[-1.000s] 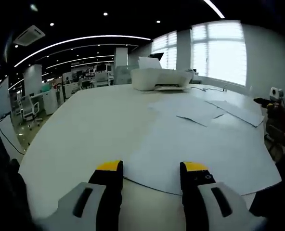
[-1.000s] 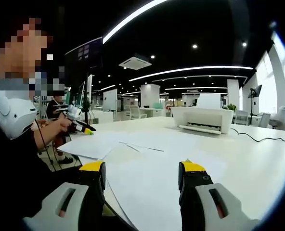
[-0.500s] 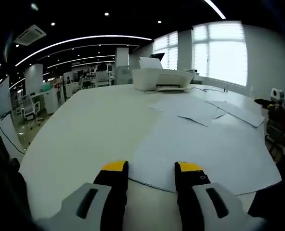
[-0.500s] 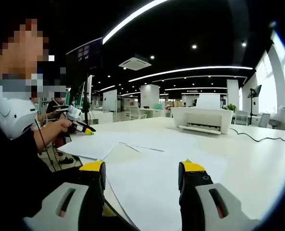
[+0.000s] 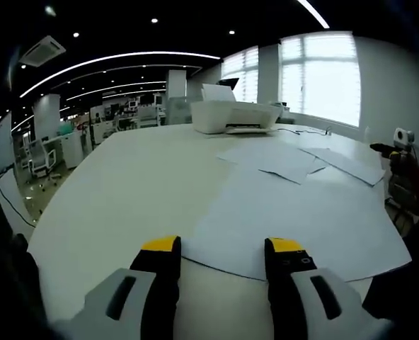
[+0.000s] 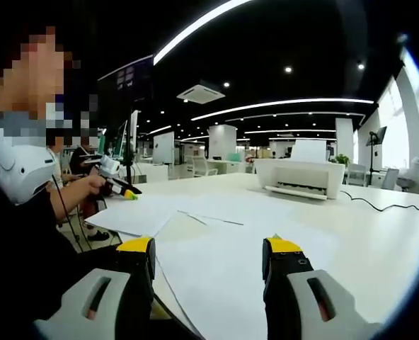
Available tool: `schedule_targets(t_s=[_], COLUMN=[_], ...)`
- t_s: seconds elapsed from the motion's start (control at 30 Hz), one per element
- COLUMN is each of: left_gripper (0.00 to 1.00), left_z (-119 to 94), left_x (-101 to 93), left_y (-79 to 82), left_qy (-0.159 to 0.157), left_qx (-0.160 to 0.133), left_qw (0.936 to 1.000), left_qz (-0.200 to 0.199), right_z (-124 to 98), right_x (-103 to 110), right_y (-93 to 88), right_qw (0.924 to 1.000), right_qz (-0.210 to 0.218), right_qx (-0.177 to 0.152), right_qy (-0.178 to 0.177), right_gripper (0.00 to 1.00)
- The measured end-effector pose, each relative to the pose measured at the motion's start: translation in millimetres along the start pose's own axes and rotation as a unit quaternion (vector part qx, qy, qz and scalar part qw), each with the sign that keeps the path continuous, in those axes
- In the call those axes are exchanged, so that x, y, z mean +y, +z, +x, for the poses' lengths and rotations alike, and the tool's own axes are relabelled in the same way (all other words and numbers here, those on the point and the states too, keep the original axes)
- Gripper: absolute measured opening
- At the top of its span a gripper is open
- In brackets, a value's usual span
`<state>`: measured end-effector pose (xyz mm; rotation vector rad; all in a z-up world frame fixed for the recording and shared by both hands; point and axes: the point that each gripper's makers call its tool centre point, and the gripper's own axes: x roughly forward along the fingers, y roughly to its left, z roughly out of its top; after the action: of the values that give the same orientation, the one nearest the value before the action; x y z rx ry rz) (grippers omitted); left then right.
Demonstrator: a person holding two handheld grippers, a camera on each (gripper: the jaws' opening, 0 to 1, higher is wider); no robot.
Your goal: Organize the stack of printing papers by aligning and flattening the scattered papers on the table
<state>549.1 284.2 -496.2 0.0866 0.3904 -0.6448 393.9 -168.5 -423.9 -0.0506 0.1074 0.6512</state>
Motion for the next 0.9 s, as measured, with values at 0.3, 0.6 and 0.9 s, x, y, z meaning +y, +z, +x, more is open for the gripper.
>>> schedule_targets(t_s=[0.3, 0.6, 0.9], left_gripper=[0.66, 0.64, 0.50], left_z=[-3.0, -6.1, -6.8], left_x=[-1.2, -0.4, -1.1], left_y=[0.2, -1.7, -0.7], left_qy=[0.013, 0.017, 0.013], left_qx=[-0.005, 0.000, -0.004], left_qw=[0.9998, 0.9999, 0.9999], left_qz=[0.013, -0.001, -0.003], right_z=[-3.4, 0.3, 3.4], right_x=[-1.1, 0.2, 1.5], right_y=[2.1, -0.7, -4.0], right_qw=[1.0000, 1.0000, 1.0000], right_qz=[-0.002, 0.000, 0.003], right_qx=[0.000, 0.001, 0.002], right_qy=[-0.004, -0.001, 0.002], right_gripper=[0.57, 0.57, 0.57])
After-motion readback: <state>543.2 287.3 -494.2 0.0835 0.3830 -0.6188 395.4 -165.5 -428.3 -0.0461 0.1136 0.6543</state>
